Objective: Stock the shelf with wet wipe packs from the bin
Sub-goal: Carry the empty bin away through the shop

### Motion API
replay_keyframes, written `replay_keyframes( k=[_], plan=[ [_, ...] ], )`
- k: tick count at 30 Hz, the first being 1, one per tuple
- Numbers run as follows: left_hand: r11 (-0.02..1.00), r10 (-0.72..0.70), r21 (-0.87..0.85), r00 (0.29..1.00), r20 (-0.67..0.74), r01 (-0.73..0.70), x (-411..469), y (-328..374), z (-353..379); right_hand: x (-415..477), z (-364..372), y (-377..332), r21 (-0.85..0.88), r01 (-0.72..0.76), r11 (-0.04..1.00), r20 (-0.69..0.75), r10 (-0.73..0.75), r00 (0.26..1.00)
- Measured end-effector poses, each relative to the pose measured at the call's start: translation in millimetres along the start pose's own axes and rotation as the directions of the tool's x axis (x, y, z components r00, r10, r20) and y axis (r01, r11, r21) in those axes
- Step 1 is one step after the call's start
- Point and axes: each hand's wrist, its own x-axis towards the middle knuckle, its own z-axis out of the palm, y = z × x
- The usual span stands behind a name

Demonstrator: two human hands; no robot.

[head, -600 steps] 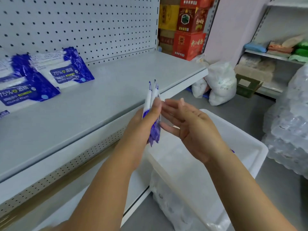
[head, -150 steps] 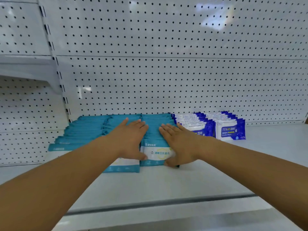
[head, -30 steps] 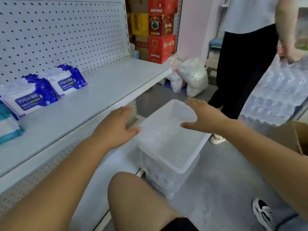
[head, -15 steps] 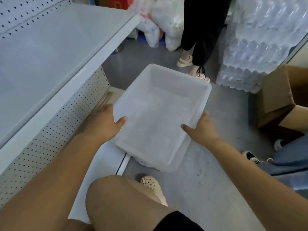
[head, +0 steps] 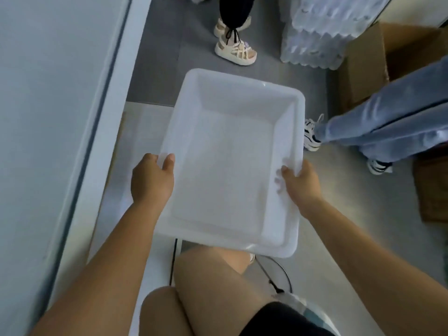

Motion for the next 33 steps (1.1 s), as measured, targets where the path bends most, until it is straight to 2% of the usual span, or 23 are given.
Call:
replay_keyframes(
  k=[9, 18, 25, 33],
  plan=[
    [1.000, 0.023, -0.016, 0.997, 0.074, -0.022, -94, 65, -89, -121, -110, -32, 0.113, -0.108, 0.988, -0.098, 0.119, 0.988],
    [0.983, 0.184, -0.007, 0.981, 0.057, -0.184, -177, 124, -149, -222, -202, -49, 0.246, -0.058, 0.968, -0.160, 0.099, 0.982],
    [0.966, 0.258, -0.033, 0.965, 0.046, -0.257, -206, 186, -136, -212, -263, -44, 0.297, -0.038, 0.954, -0.194, 0.099, 0.976],
    [0.953, 0.302, -0.032, 0.953, -0.020, -0.302, -213, 297, -73, -107, -352, -46, 0.286, -0.028, 0.958, -0.139, 0.070, 0.988]
  ],
)
